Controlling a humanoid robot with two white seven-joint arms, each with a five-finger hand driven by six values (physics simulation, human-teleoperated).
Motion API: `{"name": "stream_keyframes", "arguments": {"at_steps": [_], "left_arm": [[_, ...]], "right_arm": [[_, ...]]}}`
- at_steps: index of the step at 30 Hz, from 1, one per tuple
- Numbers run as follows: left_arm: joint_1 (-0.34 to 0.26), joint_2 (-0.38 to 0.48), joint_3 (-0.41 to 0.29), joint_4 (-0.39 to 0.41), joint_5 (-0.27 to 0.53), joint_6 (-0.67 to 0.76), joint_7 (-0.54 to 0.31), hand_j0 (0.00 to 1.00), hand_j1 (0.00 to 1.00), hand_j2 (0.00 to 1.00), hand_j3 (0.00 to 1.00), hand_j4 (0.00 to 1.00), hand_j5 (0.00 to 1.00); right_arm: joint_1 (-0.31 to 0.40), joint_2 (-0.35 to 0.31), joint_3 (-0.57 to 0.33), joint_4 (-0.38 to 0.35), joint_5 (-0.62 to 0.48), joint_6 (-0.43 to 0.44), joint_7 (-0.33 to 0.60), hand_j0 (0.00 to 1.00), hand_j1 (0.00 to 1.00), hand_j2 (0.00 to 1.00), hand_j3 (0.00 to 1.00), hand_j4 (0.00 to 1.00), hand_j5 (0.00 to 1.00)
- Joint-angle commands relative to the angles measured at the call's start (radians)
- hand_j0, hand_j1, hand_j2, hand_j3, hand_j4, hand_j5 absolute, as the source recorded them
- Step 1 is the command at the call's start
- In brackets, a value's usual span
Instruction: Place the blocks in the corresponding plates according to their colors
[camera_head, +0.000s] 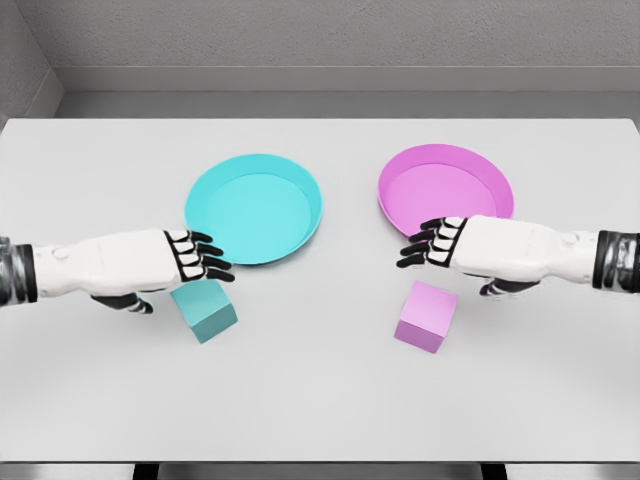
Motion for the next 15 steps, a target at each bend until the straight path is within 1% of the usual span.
{"name": "stream_keyframes", "arguments": {"at_steps": [1,4,6,7,9,10,11,12,15], "left_arm": [[0.0,-0.003,-0.008,-0.008,0.005,0.001,-0.013,1.0,1.0,1.0,1.0,1.0,1.0],[-0.003,-0.011,-0.023,-0.008,0.005,0.001,-0.017,1.0,1.0,1.0,1.0,1.0,1.0],[-0.003,-0.032,-0.036,-0.008,0.001,0.001,-0.018,1.0,1.0,1.0,1.0,1.0,1.0],[-0.005,-0.036,-0.037,-0.008,-0.012,0.001,-0.018,1.0,1.0,1.0,1.0,1.0,1.0],[-0.006,-0.062,-0.039,-0.005,-0.064,0.001,-0.017,1.0,1.0,1.0,1.0,1.0,1.0],[-0.006,-0.063,-0.039,-0.005,-0.068,0.001,-0.018,1.0,1.0,1.0,1.0,1.0,1.0],[-0.006,-0.063,-0.04,-0.005,-0.088,0.001,-0.018,1.0,1.0,1.0,1.0,1.0,1.0],[-0.008,-0.063,-0.043,-0.005,-0.126,0.001,-0.018,1.0,1.0,1.0,1.0,1.0,1.0],[-0.012,-0.063,-0.043,-0.005,-0.14,0.001,-0.018,1.0,1.0,1.0,1.0,1.0,1.0]], "right_arm": [[-0.003,0.025,0.053,0.0,-0.005,0.001,0.073,1.0,1.0,1.0,1.0,1.0,1.0],[-0.009,0.028,0.059,0.0,-0.005,0.001,0.081,1.0,1.0,1.0,1.0,1.0,1.0],[-0.011,0.029,0.059,0.0,-0.005,0.001,0.11,1.0,1.0,1.0,1.0,1.0,1.0],[-0.015,0.029,0.059,0.0,-0.005,0.001,0.127,1.0,1.0,1.0,1.0,1.0,1.0],[-0.025,0.034,0.061,0.0,-0.005,0.001,0.128,1.0,1.0,1.0,1.0,1.0,1.0],[-0.044,0.065,0.067,0.0,-0.005,0.001,0.13,1.0,1.0,1.0,1.0,1.0,1.0],[-0.057,0.068,0.084,0.0,-0.005,0.001,0.131,1.0,1.0,1.0,1.0,1.0,1.0],[-0.06,0.072,0.099,0.0,-0.005,0.001,0.131,1.0,1.0,1.0,1.0,1.0,1.0],[-0.061,0.072,0.102,0.0,-0.005,0.015,0.131,1.0,1.0,1.0,1.0,1.0,1.0]]}}
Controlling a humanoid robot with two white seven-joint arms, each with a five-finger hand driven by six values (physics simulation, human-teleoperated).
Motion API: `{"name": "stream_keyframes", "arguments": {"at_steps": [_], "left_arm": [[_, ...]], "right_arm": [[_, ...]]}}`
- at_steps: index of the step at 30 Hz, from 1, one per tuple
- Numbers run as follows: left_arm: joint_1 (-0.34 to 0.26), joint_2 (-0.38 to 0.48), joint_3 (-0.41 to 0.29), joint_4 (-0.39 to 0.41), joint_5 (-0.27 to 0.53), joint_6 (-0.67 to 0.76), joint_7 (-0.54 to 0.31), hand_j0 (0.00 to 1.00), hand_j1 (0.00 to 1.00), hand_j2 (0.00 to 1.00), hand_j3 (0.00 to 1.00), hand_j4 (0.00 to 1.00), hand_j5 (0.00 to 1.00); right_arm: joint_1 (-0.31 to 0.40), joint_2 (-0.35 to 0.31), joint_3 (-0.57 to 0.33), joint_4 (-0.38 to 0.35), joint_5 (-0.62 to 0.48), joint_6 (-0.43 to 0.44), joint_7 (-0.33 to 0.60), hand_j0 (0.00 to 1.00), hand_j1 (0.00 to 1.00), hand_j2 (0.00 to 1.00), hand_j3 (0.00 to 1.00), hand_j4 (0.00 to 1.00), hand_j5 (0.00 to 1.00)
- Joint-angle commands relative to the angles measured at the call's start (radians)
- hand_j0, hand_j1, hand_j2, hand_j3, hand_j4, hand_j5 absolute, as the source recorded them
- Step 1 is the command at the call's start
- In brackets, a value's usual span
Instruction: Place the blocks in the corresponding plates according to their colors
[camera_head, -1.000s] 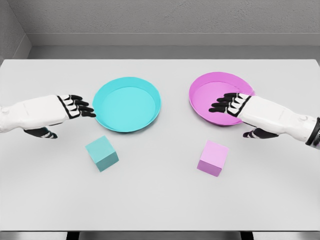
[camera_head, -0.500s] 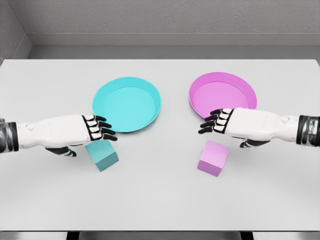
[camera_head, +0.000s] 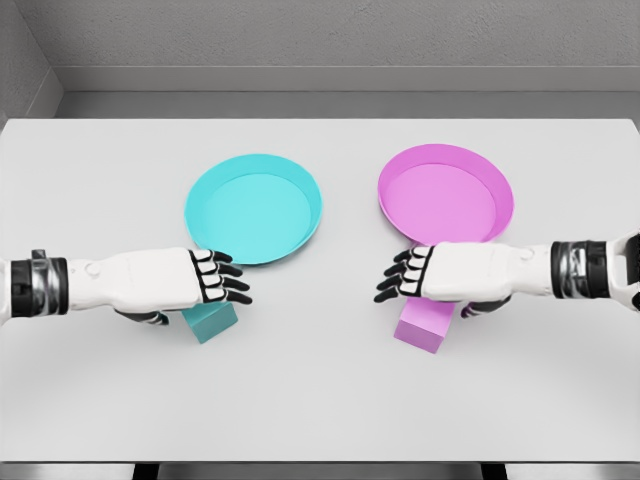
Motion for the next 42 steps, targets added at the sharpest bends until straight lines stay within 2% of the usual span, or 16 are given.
{"name": "stream_keyframes", "arguments": {"at_steps": [1,16,17,18,19,22,31,35,42], "left_arm": [[0.0,-0.002,-0.001,0.0,-0.025,0.001,0.0,1.0,1.0,1.0,1.0,1.0,1.0],[-0.011,-0.014,-0.015,0.003,-0.074,0.001,0.0,1.0,1.0,1.0,1.0,1.0,1.0],[-0.011,-0.016,-0.018,0.003,-0.074,0.001,0.0,1.0,1.0,1.0,1.0,1.0,1.0],[-0.012,-0.016,-0.018,0.003,-0.074,0.001,0.0,1.0,1.0,1.0,1.0,1.0,1.0],[-0.015,-0.016,-0.02,0.003,-0.074,0.001,0.0,1.0,1.0,1.0,1.0,1.0,1.0],[-0.064,-0.017,-0.081,0.003,-0.08,0.001,0.0,0.99,0.99,0.99,0.99,0.99,0.99],[-0.064,-0.014,-0.084,0.0,-0.08,0.001,-0.026,0.84,0.84,0.84,0.84,0.84,0.84],[-0.069,-0.013,-0.086,0.0,-0.082,0.001,-0.043,0.59,0.59,0.59,0.59,0.59,0.59],[-0.071,-0.008,-0.086,0.0,-0.082,0.001,-0.073,0.43,0.43,0.43,0.43,0.43,0.43]], "right_arm": [[0.0,0.005,0.008,0.0,-0.006,0.008,0.002,1.0,1.0,1.0,1.0,1.0,1.0],[0.002,0.006,0.074,0.012,-0.006,0.052,0.001,0.99,0.99,0.99,0.99,0.99,0.99],[0.002,0.006,0.074,0.012,-0.006,0.052,0.001,0.91,0.91,0.91,0.91,0.91,0.91],[0.002,0.006,0.074,0.012,-0.006,0.052,0.002,0.75,0.75,0.75,0.75,0.75,0.75],[0.003,0.006,0.074,0.012,-0.006,0.052,0.002,0.66,0.66,0.66,0.66,0.66,0.66],[0.003,0.005,0.074,0.011,-0.006,0.052,0.002,0.6,0.6,0.6,0.6,0.6,0.6],[0.0,0.005,0.067,0.006,-0.006,0.052,0.001,0.57,0.57,0.57,0.57,0.57,0.57],[-0.002,0.003,0.059,0.003,-0.006,0.052,-0.001,0.57,0.57,0.57,0.57,0.57,0.57],[-0.025,0.002,0.013,0.006,-0.01,0.075,-0.007,0.57,0.57,0.57,0.57,0.57,0.57]]}}
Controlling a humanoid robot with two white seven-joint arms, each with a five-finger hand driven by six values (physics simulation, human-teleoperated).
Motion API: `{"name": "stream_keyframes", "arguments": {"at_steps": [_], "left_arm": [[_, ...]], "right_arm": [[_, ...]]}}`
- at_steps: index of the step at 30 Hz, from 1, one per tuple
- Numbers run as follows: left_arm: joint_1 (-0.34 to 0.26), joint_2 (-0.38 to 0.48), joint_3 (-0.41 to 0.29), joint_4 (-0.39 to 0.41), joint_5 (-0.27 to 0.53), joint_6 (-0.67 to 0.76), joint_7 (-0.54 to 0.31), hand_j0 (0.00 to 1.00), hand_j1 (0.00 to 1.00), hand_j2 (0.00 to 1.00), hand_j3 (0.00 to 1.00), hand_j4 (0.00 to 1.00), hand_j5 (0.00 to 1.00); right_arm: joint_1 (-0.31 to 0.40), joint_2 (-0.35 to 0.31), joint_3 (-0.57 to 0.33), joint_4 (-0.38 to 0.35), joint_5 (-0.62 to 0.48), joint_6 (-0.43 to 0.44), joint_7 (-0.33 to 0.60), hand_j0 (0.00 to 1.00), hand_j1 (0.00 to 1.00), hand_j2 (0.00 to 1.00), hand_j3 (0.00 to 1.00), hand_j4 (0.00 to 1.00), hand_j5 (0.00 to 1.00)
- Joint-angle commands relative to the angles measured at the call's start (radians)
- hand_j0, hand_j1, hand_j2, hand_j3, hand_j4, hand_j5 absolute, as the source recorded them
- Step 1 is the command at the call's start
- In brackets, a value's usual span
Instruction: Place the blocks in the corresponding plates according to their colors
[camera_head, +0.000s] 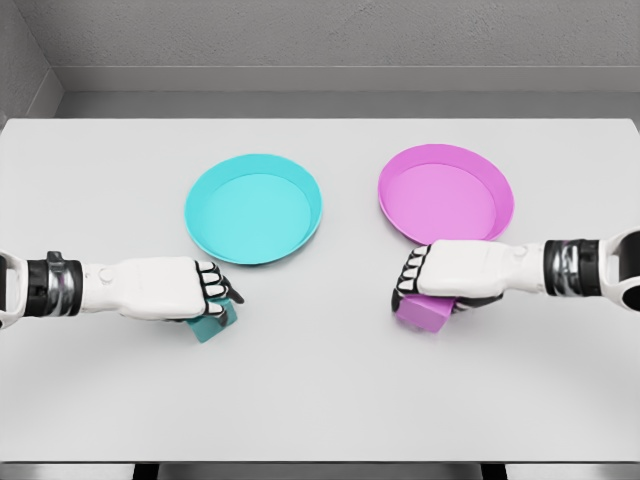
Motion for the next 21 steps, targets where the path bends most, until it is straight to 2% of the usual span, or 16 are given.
{"name": "stream_keyframes", "arguments": {"at_steps": [1,4,7,8,10,12,16,18,21], "left_arm": [[0.0,0.001,-0.003,0.001,-0.009,-0.003,-0.013,0.43,0.43,0.43,0.43,0.43,0.43],[-0.006,0.002,0.0,0.001,-0.008,-0.003,-0.01,0.42,0.42,0.42,0.42,0.42,0.42],[-0.014,0.002,0.006,0.001,0.003,-0.003,-0.001,0.4,0.4,0.4,0.4,0.4,0.4],[-0.014,0.002,0.009,0.001,0.012,-0.003,0.0,0.36,0.36,0.36,0.36,0.36,0.36],[-0.014,0.004,0.014,0.001,0.02,-0.003,0.0,0.33,0.33,0.33,0.33,0.33,0.33],[-0.017,0.007,0.031,0.001,0.052,-0.003,-0.004,0.23,0.23,0.23,0.23,0.23,0.23],[-0.015,0.036,0.055,0.001,0.106,-0.003,-0.009,0.16,0.16,0.16,0.16,0.16,0.16],[-0.017,0.041,0.058,0.001,0.124,-0.003,-0.01,0.15,0.15,0.15,0.15,0.15,0.15],[-0.015,0.03,0.104,0.006,0.133,-0.003,-0.009,0.15,0.15,0.15,0.15,0.15,0.15]], "right_arm": [[-0.002,-0.002,-0.014,0.003,-0.005,0.015,-0.002,0.57,0.57,0.57,0.57,0.57,0.57],[-0.006,-0.002,-0.048,0.009,-0.007,0.038,-0.002,0.57,0.57,0.57,0.57,0.57,0.57],[-0.015,0.0,-0.05,0.01,-0.007,0.096,-0.002,0.57,0.57,0.57,0.57,0.57,0.57],[-0.022,0.0,-0.056,0.01,-0.007,0.113,-0.002,0.57,0.57,0.57,0.57,0.57,0.57],[-0.029,0.001,-0.057,0.012,-0.007,0.156,-0.002,0.57,0.57,0.57,0.57,0.57,0.57],[-0.034,0.003,-0.056,0.013,-0.008,0.199,-0.002,0.57,0.57,0.57,0.57,0.57,0.57],[-0.045,0.004,-0.056,0.013,-0.008,0.294,-0.002,0.57,0.57,0.57,0.57,0.57,0.57],[-0.052,0.005,-0.056,0.013,-0.008,0.342,-0.002,0.57,0.57,0.57,0.57,0.57,0.57],[-0.072,0.026,-0.056,0.021,-0.007,0.411,-0.002,0.57,0.57,0.57,0.57,0.57,0.57]]}}
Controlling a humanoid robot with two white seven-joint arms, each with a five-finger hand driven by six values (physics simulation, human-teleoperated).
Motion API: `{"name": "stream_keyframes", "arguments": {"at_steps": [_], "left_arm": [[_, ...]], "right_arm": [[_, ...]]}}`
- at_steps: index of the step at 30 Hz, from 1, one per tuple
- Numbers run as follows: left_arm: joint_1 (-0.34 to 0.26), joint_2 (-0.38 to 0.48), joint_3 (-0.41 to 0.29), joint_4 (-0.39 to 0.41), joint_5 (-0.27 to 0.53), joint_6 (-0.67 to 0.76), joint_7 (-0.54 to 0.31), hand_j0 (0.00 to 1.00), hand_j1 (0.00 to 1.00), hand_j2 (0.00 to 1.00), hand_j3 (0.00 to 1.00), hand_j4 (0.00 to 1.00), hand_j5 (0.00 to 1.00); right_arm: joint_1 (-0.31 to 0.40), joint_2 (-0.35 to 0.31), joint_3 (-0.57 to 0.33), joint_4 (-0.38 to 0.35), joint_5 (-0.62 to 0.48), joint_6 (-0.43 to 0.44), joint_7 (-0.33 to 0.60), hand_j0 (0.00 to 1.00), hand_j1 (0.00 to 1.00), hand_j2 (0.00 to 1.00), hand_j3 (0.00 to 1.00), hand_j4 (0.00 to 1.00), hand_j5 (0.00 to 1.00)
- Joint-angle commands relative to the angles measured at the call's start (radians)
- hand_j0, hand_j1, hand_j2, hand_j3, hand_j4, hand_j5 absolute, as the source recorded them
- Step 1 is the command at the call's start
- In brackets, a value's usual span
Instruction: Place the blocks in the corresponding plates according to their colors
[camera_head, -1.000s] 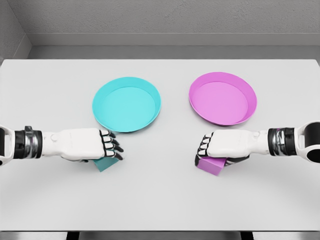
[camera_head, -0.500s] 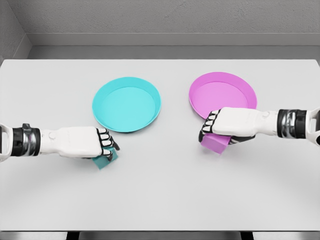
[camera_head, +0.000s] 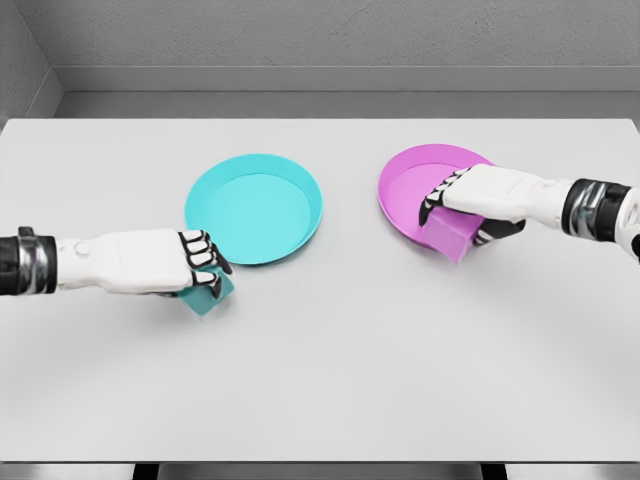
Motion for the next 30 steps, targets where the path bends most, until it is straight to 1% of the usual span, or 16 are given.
{"name": "stream_keyframes", "arguments": {"at_steps": [1,3,6,8,9,11,13,15,16,17,20,22,25,27,28,30], "left_arm": [[-0.002,-0.003,0.033,0.003,0.034,0.004,0.002,0.15,0.15,0.15,0.15,0.15,0.15],[-0.005,-0.009,0.045,0.009,0.035,0.004,0.0,0.16,0.16,0.16,0.16,0.16,0.16],[-0.044,-0.044,0.04,0.028,0.031,0.004,0.0,0.16,0.16,0.16,0.16,0.16,0.16],[-0.058,-0.076,0.036,0.055,0.026,0.004,-0.001,0.16,0.16,0.16,0.16,0.16,0.16],[-0.069,-0.096,0.033,0.069,0.017,0.004,-0.003,0.16,0.16,0.16,0.16,0.16,0.16],[-0.089,-0.164,0.025,0.118,-0.015,0.004,-0.003,0.16,0.16,0.16,0.16,0.16,0.16],[-0.097,-0.182,0.025,0.137,-0.031,0.004,-0.005,0.16,0.16,0.16,0.16,0.16,0.16],[-0.098,-0.221,0.026,0.172,-0.046,0.004,-0.023,0.17,0.17,0.17,0.17,0.17,0.17],[-0.109,-0.231,0.025,0.189,-0.046,0.004,-0.024,0.17,0.17,0.17,0.17,0.17,0.17],[-0.112,-0.241,0.025,0.207,-0.046,0.004,-0.023,0.17,0.17,0.17,0.17,0.17,0.17],[-0.129,-0.285,0.025,0.27,-0.061,0.004,-0.024,0.17,0.17,0.17,0.17,0.17,0.17],[-0.137,-0.294,0.023,0.302,-0.063,0.004,-0.024,0.18,0.18,0.18,0.18,0.18,0.18],[-0.153,-0.342,0.025,0.362,-0.083,0.004,-0.024,0.19,0.19,0.19,0.19,0.19,0.19],[-0.156,-0.357,0.025,0.371,-0.103,0.004,-0.024,0.21,0.21,0.21,0.21,0.21,0.21],[-0.156,-0.362,0.025,0.373,-0.103,0.004,-0.024,0.25,0.25,0.25,0.25,0.25,0.25],[-0.156,-0.369,0.025,0.38,-0.104,0.004,-0.026,0.37,0.37,0.37,0.37,0.37,0.37]], "right_arm": [[-0.003,0.021,0.001,0.012,-0.004,0.065,0.0,0.57,0.57,0.57,0.57,0.57,0.57],[-0.012,0.024,0.001,0.021,-0.002,0.086,0.0,0.57,0.57,0.57,0.57,0.57,0.57],[-0.026,0.029,0.001,0.025,-0.002,0.143,0.0,0.57,0.57,0.57,0.57,0.57,0.57],[-0.04,0.047,0.001,0.04,-0.004,0.18,0.0,0.57,0.57,0.57,0.57,0.57,0.57],[-0.048,0.052,0.001,0.052,-0.004,0.18,0.0,0.57,0.57,0.57,0.57,0.57,0.57],[-0.055,0.06,0.001,0.055,-0.004,0.185,0.0,0.57,0.57,0.57,0.57,0.57,0.57],[-0.061,0.069,0.006,0.063,-0.004,0.217,0.0,0.57,0.57,0.57,0.57,0.57,0.57],[-0.067,0.077,0.007,0.077,-0.004,0.22,0.0,0.57,0.57,0.57,0.57,0.57,0.57],[-0.069,0.083,0.007,0.086,-0.004,0.221,0.0,0.57,0.57,0.57,0.57,0.57,0.57],[-0.08,0.104,0.01,0.107,-0.004,0.222,0.0,0.57,0.57,0.57,0.57,0.57,0.57],[-0.092,0.123,0.01,0.137,-0.004,0.222,0.0,0.57,0.57,0.57,0.57,0.57,0.57],[-0.104,0.144,0.013,0.156,-0.002,0.222,0.0,0.57,0.57,0.57,0.57,0.57,0.57],[-0.104,0.149,0.013,0.175,-0.004,0.222,-0.002,0.57,0.57,0.57,0.57,0.57,0.57],[-0.109,0.159,0.013,0.189,-0.002,0.222,-0.002,0.57,0.57,0.57,0.57,0.57,0.57],[-0.118,0.172,0.022,0.21,-0.002,0.222,-0.002,0.57,0.57,0.57,0.57,0.57,0.57],[-0.127,0.185,0.032,0.239,-0.002,0.222,-0.002,0.57,0.57,0.57,0.57,0.57,0.57]]}}
